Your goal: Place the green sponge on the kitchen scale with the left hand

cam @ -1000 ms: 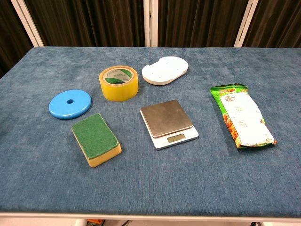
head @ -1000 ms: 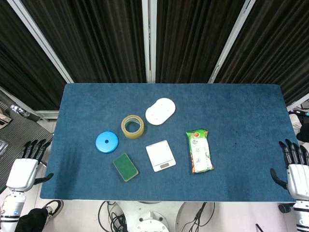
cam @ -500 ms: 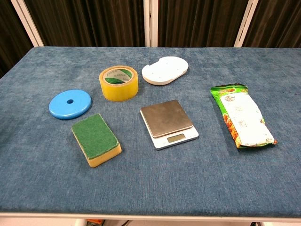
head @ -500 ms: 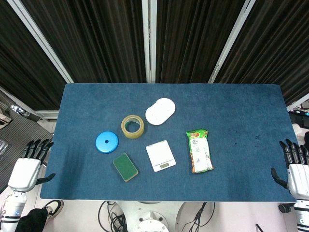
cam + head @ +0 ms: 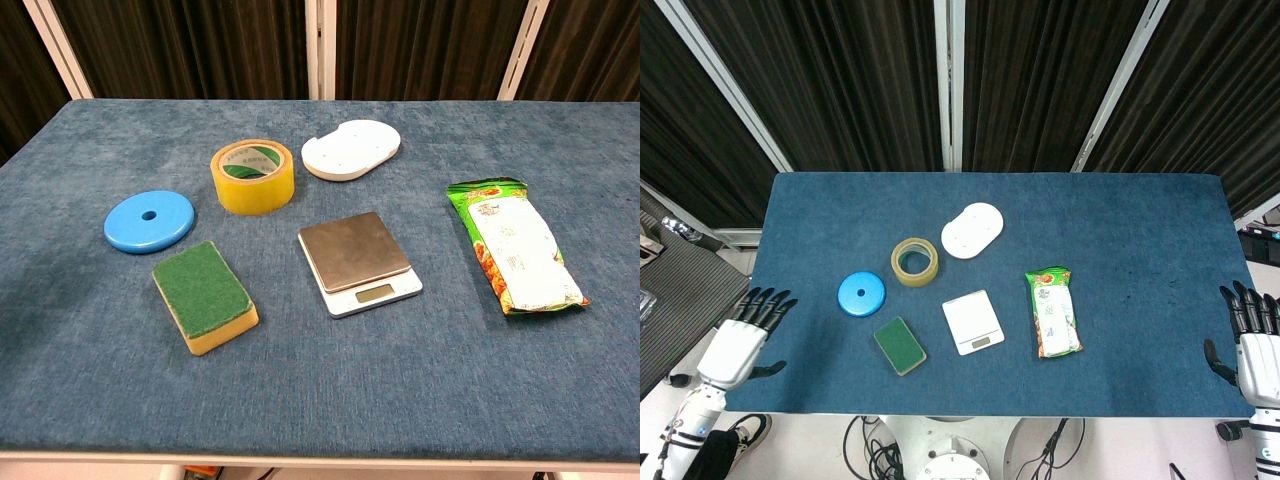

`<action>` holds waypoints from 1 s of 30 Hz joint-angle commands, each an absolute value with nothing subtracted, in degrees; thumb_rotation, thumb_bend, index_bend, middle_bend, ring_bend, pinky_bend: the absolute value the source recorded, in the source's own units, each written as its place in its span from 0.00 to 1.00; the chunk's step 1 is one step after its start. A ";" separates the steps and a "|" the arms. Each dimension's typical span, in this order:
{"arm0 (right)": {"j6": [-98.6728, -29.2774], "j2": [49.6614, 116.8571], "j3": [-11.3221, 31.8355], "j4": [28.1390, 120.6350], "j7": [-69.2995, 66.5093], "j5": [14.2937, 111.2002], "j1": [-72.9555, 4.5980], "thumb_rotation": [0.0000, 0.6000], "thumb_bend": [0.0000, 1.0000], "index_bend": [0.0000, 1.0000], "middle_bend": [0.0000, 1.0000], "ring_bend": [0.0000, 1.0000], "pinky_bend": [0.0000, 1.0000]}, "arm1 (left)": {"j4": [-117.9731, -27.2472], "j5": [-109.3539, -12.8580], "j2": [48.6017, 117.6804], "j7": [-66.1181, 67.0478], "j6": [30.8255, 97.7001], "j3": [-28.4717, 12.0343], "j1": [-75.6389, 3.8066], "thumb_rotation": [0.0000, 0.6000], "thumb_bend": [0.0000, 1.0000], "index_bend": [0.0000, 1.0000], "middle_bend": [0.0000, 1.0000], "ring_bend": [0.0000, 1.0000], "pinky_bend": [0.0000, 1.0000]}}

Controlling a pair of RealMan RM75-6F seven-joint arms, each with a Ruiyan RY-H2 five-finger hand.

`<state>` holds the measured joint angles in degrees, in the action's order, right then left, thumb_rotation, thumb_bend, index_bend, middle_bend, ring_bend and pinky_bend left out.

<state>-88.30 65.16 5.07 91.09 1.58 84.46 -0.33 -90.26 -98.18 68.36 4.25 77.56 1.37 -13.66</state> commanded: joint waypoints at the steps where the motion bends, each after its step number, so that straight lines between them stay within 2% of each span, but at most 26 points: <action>1: -87.64 64.89 4.97 91.88 2.74 84.13 -0.61 1.00 0.33 0.00 0.00 0.00 0.00 | -91.39 -101.93 69.15 3.22 74.63 2.33 -17.04 1.00 0.08 0.10 0.07 0.00 0.05; 12: -87.56 64.15 4.80 93.04 3.37 82.75 0.01 1.00 0.33 0.00 0.00 0.00 0.00 | -97.11 -106.56 72.31 8.40 65.02 2.54 -25.44 1.00 0.09 0.10 0.07 0.00 0.04; 18: -88.11 63.35 5.18 93.65 2.84 82.13 0.39 1.00 0.33 0.00 0.00 0.00 0.00 | -99.10 -106.43 76.30 8.50 60.31 1.38 -29.96 1.00 0.09 0.10 0.07 0.00 0.04; 22: -88.23 63.01 5.20 93.88 2.58 81.87 0.62 1.00 0.33 0.00 0.00 0.00 0.00 | -98.87 -106.18 79.26 8.23 57.92 1.09 -32.36 1.00 0.09 0.10 0.10 0.00 0.05; 24: -88.11 62.82 5.06 93.95 2.58 81.87 0.68 1.00 0.33 0.00 0.00 0.00 0.00 | -97.99 -106.01 81.10 7.54 57.24 1.18 -33.29 1.00 0.14 0.10 0.12 0.00 0.05; 27: -87.79 62.25 4.82 94.36 2.89 81.84 0.74 1.00 0.33 0.00 0.00 0.00 0.00 | -95.75 -105.58 83.80 6.26 56.58 1.54 -34.28 1.00 0.34 0.09 0.14 0.00 0.04; 30: -87.90 61.74 4.90 94.83 2.63 81.65 0.89 1.00 0.33 0.00 0.00 0.00 0.00 | -93.88 -104.60 85.90 4.67 55.95 2.05 -34.93 1.00 0.41 0.09 0.14 0.00 0.04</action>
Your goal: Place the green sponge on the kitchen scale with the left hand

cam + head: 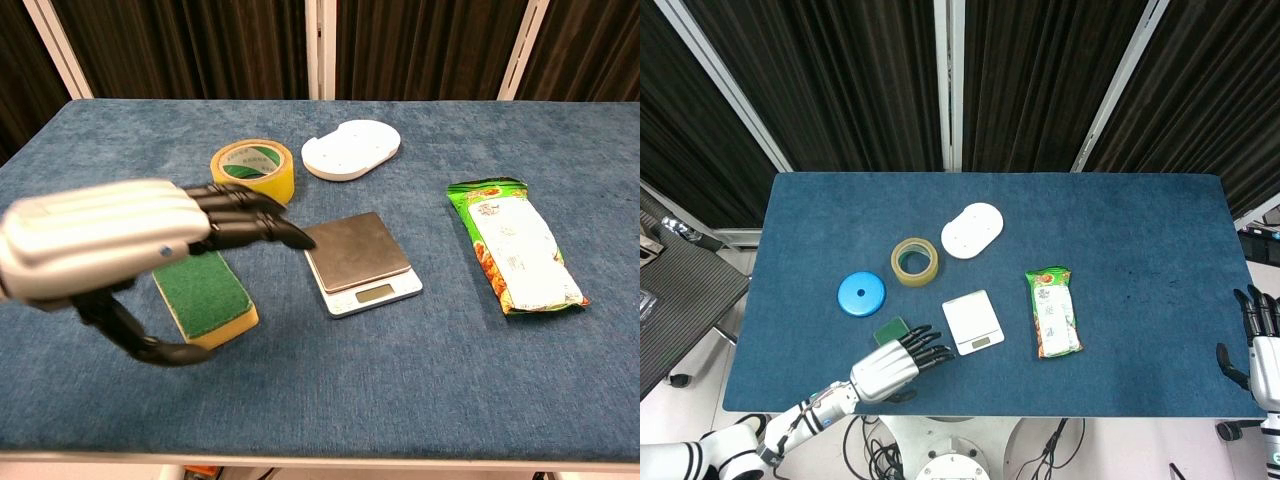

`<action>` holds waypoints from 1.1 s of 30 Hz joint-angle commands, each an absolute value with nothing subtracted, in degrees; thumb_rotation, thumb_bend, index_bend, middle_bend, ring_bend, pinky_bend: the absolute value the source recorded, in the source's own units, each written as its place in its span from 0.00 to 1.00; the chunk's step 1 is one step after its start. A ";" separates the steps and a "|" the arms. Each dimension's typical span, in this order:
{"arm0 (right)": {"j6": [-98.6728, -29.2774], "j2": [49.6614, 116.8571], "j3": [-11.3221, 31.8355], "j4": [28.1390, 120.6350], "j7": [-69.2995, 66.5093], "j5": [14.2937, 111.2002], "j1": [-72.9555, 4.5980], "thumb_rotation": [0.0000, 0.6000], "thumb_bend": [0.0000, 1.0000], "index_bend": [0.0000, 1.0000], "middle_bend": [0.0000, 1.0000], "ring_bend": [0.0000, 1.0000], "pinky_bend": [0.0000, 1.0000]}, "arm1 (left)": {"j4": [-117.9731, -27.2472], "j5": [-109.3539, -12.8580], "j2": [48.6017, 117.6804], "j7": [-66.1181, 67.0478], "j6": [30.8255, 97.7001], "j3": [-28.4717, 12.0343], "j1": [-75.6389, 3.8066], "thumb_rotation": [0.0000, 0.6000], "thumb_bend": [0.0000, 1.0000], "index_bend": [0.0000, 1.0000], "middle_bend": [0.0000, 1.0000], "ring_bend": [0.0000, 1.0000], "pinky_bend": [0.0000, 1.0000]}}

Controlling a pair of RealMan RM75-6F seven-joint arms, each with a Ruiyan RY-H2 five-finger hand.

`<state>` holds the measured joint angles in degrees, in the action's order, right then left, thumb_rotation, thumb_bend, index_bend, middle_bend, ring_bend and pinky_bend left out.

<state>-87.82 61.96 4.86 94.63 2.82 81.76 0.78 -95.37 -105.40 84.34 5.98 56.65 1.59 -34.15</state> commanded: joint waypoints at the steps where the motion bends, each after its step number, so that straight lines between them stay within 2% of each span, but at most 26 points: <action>1: -87.97 61.65 4.93 94.87 2.49 81.60 0.94 1.00 0.33 0.00 0.00 0.00 0.00 | -93.37 -104.42 86.40 4.39 55.87 2.21 -35.08 1.00 0.42 0.09 0.14 0.00 0.03; 6: -87.69 61.60 4.94 94.36 1.53 81.23 1.04 1.00 0.33 0.00 0.00 0.00 0.00 | -91.57 -103.33 88.38 4.09 55.39 3.07 -35.64 1.00 0.43 0.10 0.14 0.00 0.01; 9: -87.18 61.71 4.81 93.95 1.31 81.02 0.97 1.00 0.33 0.00 0.00 0.00 0.00 | -91.22 -102.64 89.41 3.24 55.32 3.39 -35.95 1.00 0.46 0.18 0.14 0.00 0.00; 14: -86.91 61.75 4.81 93.60 0.98 80.77 0.97 1.00 0.33 0.00 0.00 0.00 0.00 | -89.96 -102.17 91.12 2.66 54.76 3.77 -36.97 1.00 0.46 0.24 0.12 0.00 0.00; 21: -86.40 61.15 4.88 93.88 0.67 80.40 0.90 1.00 0.33 0.00 0.00 0.00 0.00 | -87.43 -100.71 93.89 1.88 53.82 3.36 -38.40 1.00 0.47 0.44 0.12 0.00 0.00; 24: -86.51 60.85 4.94 94.16 0.75 80.38 0.94 1.00 0.33 0.00 0.00 0.00 0.00 | -86.27 -100.02 94.81 1.61 53.59 3.16 -38.89 1.00 0.48 0.49 0.12 0.00 0.00; 33: -86.07 61.09 4.85 93.71 0.19 79.99 0.98 1.00 0.33 0.00 0.00 0.00 0.00 | -84.09 -97.87 95.70 2.51 52.73 3.05 -39.82 1.00 0.48 0.55 0.12 0.00 0.00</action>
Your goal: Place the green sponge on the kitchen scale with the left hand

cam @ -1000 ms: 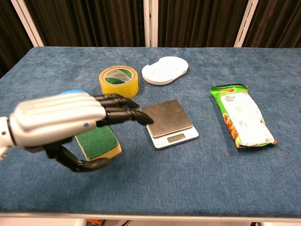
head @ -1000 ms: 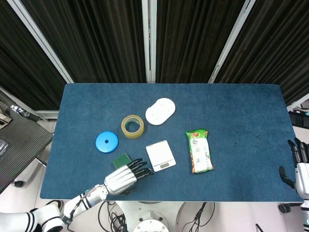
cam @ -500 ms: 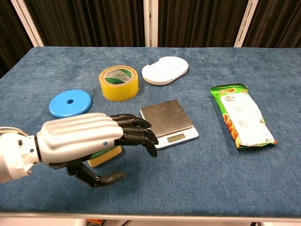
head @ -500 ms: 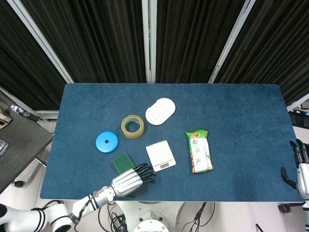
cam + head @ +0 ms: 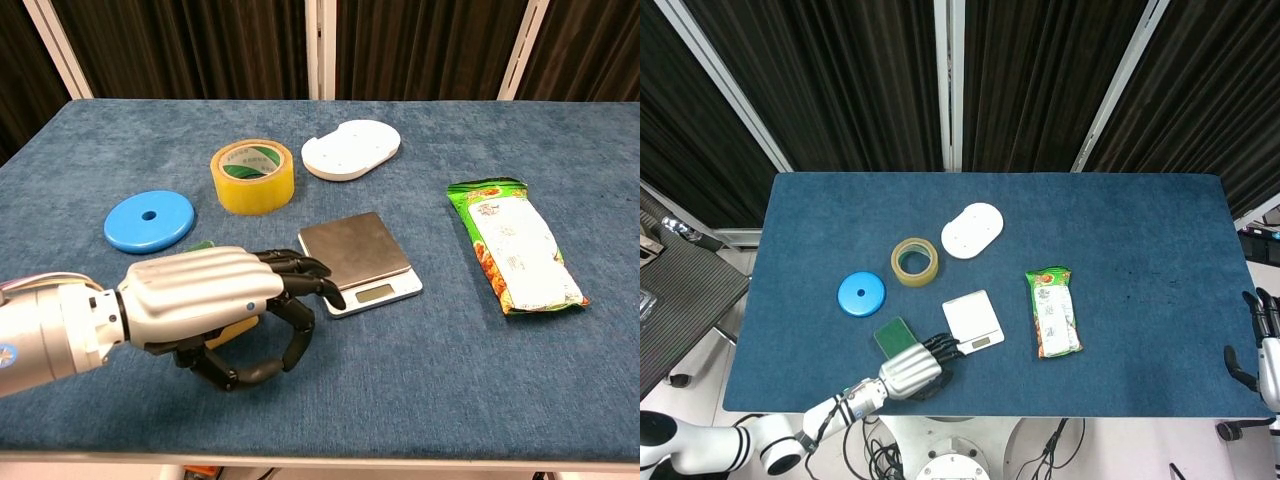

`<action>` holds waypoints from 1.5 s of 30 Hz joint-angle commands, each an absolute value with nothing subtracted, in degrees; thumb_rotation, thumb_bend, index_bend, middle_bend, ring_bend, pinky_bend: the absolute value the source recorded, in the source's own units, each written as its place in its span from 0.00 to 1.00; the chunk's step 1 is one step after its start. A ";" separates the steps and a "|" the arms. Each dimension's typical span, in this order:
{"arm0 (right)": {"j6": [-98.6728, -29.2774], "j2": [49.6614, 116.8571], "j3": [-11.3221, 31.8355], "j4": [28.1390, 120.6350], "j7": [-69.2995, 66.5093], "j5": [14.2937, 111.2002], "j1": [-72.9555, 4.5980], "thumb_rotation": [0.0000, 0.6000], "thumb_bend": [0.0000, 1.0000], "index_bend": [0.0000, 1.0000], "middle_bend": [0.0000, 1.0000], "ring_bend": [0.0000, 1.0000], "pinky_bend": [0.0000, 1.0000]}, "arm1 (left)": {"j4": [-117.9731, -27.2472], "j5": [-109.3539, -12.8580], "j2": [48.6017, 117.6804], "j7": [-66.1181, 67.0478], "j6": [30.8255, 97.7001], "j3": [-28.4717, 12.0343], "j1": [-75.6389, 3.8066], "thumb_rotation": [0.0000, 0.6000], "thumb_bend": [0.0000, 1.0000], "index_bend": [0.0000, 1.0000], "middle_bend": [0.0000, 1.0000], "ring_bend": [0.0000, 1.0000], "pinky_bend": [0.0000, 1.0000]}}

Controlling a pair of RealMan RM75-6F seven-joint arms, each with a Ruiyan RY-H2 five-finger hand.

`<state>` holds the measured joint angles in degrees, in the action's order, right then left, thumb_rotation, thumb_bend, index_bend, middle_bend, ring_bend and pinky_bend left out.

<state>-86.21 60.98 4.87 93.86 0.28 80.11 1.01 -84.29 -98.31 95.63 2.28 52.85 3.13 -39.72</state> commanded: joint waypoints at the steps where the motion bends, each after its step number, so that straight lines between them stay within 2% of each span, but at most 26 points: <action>1: -85.97 61.16 4.85 93.60 0.14 79.93 0.95 1.00 0.33 0.00 0.00 0.00 0.00 | -84.06 -97.54 95.70 2.52 52.67 3.01 -39.84 1.00 0.48 0.56 0.12 0.00 0.00; 8: -85.38 61.33 4.97 93.34 0.05 79.63 0.66 1.00 0.33 0.00 0.00 0.00 0.00 | -83.69 -96.45 96.10 2.87 52.62 3.23 -40.20 1.00 0.48 0.63 0.12 0.00 0.00; 45: -83.27 62.00 4.82 91.56 -0.44 77.93 0.36 1.00 0.33 0.00 0.00 0.00 0.00 | -81.51 -92.61 97.14 3.98 49.46 3.65 -42.99 1.00 0.48 0.63 0.12 0.00 0.00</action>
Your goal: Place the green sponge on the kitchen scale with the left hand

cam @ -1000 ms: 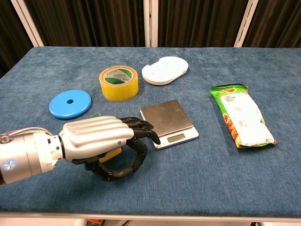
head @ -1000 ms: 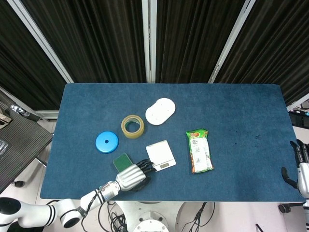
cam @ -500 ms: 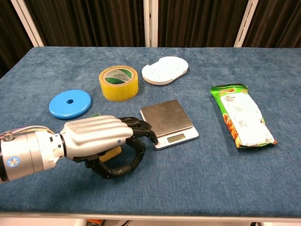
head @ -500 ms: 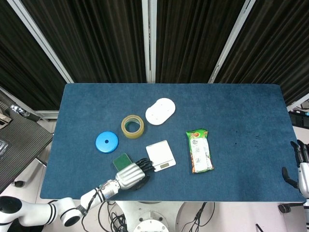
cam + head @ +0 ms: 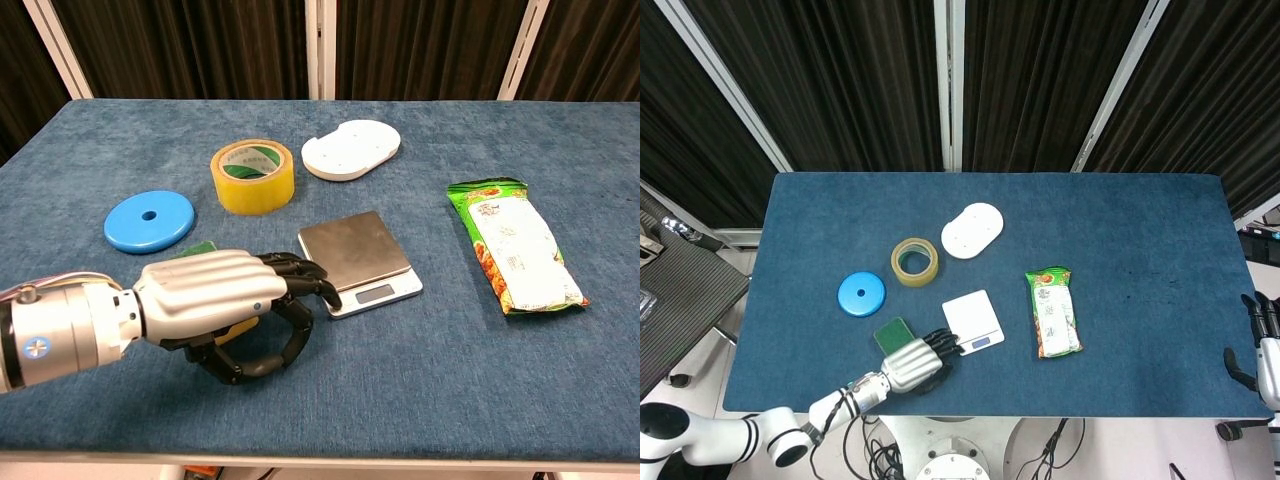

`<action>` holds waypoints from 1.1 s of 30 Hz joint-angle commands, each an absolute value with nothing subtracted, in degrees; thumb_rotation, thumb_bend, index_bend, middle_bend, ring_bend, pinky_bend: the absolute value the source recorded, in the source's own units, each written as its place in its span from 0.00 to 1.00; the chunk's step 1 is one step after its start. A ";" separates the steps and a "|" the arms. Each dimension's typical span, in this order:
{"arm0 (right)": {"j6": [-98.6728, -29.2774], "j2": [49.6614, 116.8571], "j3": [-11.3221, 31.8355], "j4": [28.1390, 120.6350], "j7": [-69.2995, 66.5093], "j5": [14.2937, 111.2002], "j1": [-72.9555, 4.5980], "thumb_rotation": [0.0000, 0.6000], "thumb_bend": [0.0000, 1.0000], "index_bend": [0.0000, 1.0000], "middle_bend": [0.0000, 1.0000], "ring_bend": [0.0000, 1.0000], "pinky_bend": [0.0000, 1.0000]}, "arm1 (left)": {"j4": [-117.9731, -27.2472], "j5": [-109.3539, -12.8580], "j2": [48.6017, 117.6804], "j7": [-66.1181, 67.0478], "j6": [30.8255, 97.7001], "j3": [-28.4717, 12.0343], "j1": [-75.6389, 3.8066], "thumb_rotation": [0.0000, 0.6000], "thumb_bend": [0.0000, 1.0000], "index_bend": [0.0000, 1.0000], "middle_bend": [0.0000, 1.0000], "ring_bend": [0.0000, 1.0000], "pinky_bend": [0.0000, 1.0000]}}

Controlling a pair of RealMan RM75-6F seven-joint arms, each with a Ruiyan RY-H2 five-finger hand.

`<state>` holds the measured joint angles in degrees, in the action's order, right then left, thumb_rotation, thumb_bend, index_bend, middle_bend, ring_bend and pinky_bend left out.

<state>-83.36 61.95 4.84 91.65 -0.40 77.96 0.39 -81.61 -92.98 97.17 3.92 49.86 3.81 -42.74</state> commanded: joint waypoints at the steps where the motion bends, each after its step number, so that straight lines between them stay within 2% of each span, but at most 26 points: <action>1: -83.18 62.04 4.81 91.49 -0.47 77.91 0.33 1.00 0.33 0.00 0.00 0.00 0.00 | -81.52 -92.35 97.09 3.90 49.18 3.58 -43.10 1.00 0.48 0.63 0.12 0.00 0.00; 10: -82.21 62.51 4.66 90.63 -0.82 77.59 0.07 1.00 0.33 0.00 0.00 0.00 0.00 | -81.27 -90.86 97.21 3.88 47.77 3.92 -43.41 1.00 0.48 0.63 0.12 0.00 0.00; 21: -82.39 62.76 4.63 90.60 -0.77 77.84 0.06 1.00 0.33 0.00 0.00 0.00 0.00 | -85.87 -92.79 93.34 2.25 55.54 2.28 -41.83 1.00 0.48 0.63 0.11 0.00 0.00; 24: -82.36 63.01 4.65 90.57 -0.63 77.91 -0.04 1.00 0.33 0.00 0.00 0.00 0.00 | -87.61 -92.44 91.80 1.01 57.53 2.16 -40.72 1.00 0.47 0.59 0.10 0.00 0.00; 25: -82.36 63.08 4.68 90.58 -0.57 77.93 -0.08 1.00 0.33 0.00 0.00 0.00 0.00 | -87.95 -92.26 91.48 0.52 57.95 2.23 -40.38 1.00 0.47 0.55 0.10 0.00 0.00; 27: -82.32 63.22 4.73 90.60 -0.35 77.93 -0.19 1.00 0.33 0.00 0.00 0.00 0.00 | -88.71 -91.04 90.84 -0.80 57.90 2.55 -39.65 1.00 0.41 0.39 0.09 0.00 0.01; 29: -82.32 63.32 4.75 90.70 -0.19 78.01 -0.28 1.00 0.33 0.00 0.00 0.00 0.00 | -89.48 -89.55 90.34 -1.58 57.58 2.73 -38.97 1.00 0.24 0.14 0.07 0.00 0.02; 30: -82.35 63.36 4.74 90.76 -0.10 78.08 -0.30 1.00 0.33 0.00 0.00 0.00 0.00 | -89.58 -89.17 90.33 -1.56 57.84 2.79 -38.57 1.00 0.17 0.07 0.07 0.00 0.02; 31: -82.39 63.39 4.72 90.81 0.02 78.16 -0.32 1.00 0.33 0.00 0.00 0.00 0.00 | -89.57 -88.83 90.34 -1.30 58.14 2.87 -38.15 1.00 0.10 0.03 0.07 0.00 0.03; 33: -82.46 63.39 4.69 90.89 0.22 78.25 -0.32 1.00 0.33 0.00 0.00 0.00 0.00 | -89.65 -87.88 90.29 -0.24 58.60 3.12 -37.20 1.00 0.04 0.02 0.07 0.00 0.04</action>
<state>-82.45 63.38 4.69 90.89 0.22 78.23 -0.32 -89.46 -88.45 90.43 -0.77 58.27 2.91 -37.68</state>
